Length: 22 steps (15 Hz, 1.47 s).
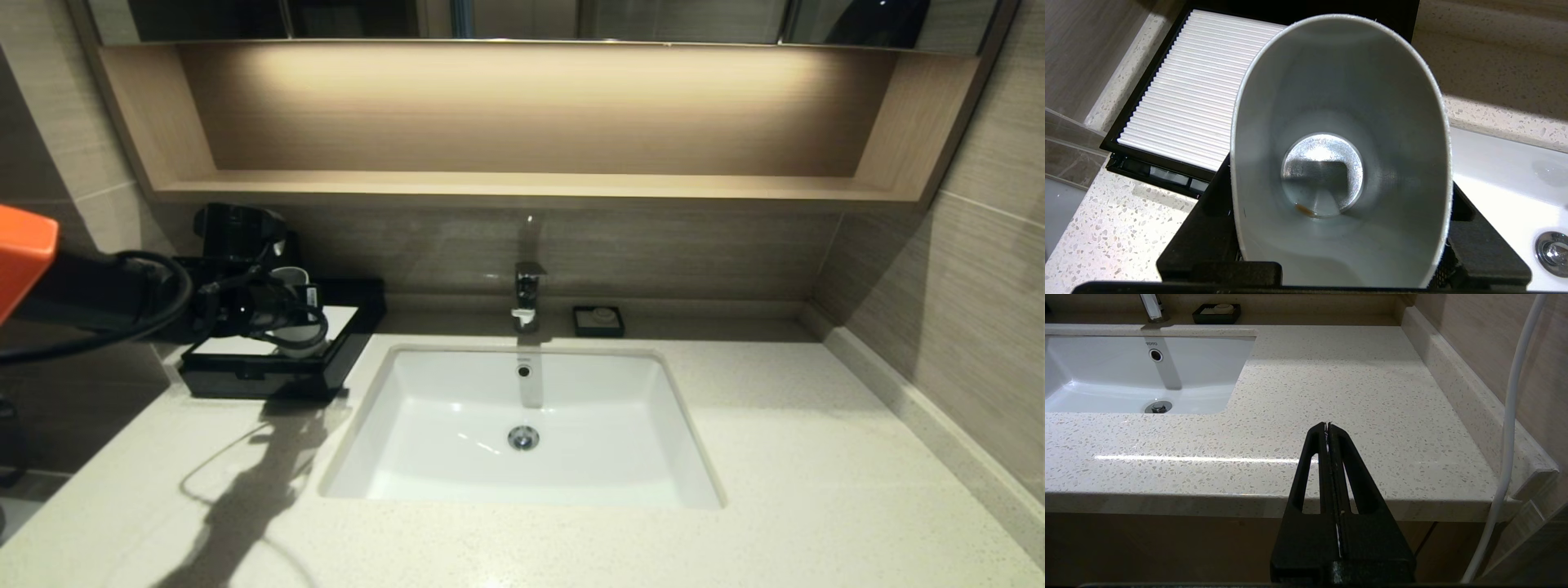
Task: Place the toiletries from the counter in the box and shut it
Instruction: Place the cup on the storage box
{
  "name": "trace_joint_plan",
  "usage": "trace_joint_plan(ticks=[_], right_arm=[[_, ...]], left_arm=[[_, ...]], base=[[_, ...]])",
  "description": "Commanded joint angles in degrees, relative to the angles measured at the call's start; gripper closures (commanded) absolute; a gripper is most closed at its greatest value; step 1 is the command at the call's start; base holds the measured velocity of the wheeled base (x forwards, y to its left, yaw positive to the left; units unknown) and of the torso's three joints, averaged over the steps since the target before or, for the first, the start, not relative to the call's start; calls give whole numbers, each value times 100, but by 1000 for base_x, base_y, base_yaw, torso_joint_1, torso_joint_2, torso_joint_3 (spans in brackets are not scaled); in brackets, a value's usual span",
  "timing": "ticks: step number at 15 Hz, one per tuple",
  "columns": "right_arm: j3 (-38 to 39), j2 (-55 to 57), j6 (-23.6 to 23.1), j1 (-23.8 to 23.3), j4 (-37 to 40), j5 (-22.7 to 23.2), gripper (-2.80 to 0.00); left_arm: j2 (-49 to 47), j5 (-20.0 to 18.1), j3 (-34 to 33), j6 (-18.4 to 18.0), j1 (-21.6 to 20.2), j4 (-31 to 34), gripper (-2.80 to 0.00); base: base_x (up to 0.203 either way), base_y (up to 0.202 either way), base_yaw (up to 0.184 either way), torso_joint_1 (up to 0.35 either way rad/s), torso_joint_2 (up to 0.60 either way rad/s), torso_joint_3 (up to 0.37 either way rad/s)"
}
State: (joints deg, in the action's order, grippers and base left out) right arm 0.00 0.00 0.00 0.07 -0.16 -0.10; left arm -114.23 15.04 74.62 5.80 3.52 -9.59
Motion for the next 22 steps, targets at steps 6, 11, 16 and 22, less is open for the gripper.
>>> trace_joint_plan(ticks=[6, 11, 16, 22], right_arm=[[9, -5, 0, 1, -2, 1, 0], [9, 0, 0, 1, -2, 1, 0], [1, 0, 0, 1, -2, 1, 0], [9, -9, 0, 1, -2, 1, 0]], left_arm=[[-38, 16, -79, 44, -10, 19, 0], [-24, 16, -167, 44, -1, 28, 0], [-21, 16, -205, 44, -1, 37, 0], [-92, 16, -249, 53, -1, 33, 0]], base=[[0, 0, 0, 0, 0, 0], [0, 0, 0, 0, 0, 0], [0, 0, 0, 0, 0, 0], [0, 0, 0, 0, 0, 0]])
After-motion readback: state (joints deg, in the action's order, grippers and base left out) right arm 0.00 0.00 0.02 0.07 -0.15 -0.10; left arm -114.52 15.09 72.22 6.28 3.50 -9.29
